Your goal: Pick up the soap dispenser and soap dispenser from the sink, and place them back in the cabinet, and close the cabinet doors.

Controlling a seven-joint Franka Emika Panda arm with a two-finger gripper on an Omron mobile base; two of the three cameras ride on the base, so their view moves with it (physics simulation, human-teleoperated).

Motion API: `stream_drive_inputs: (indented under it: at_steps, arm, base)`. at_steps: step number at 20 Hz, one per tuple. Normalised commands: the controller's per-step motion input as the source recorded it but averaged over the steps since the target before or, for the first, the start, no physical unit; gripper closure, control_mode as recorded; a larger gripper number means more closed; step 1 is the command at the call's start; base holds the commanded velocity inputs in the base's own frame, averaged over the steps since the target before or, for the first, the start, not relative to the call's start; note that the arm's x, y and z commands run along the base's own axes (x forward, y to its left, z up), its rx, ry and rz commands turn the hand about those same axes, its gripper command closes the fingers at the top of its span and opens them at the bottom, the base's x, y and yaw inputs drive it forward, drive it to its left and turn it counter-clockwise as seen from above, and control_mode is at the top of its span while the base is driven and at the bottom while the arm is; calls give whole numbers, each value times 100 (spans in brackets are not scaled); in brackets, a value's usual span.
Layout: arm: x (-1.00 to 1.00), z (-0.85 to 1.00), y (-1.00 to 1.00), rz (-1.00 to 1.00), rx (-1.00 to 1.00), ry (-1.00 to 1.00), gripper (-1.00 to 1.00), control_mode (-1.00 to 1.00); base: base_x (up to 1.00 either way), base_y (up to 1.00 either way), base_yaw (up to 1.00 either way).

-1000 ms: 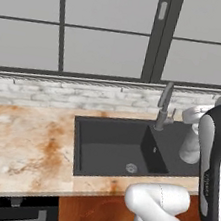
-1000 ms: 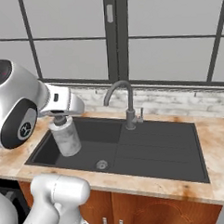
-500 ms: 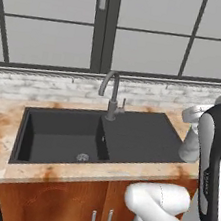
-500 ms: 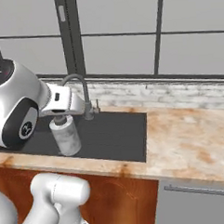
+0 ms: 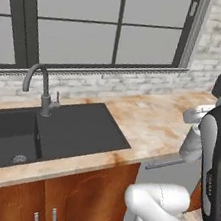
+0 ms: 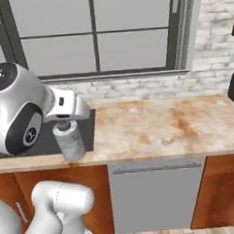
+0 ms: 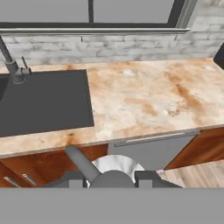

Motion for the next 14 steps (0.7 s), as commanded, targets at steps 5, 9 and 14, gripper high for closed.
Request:
stream_drive_inputs:
  at_steps: [5, 9, 14]
  arm:
    - [0, 0, 0, 0, 0, 0, 100, 100]
    - [0, 0, 0, 0, 0, 0, 100, 100]
    - [0, 0, 0, 0, 0, 0, 100, 100]
  base:
    - [-1, -39, -47]
    - [0, -37, -54]
    - [0, -31, -59]
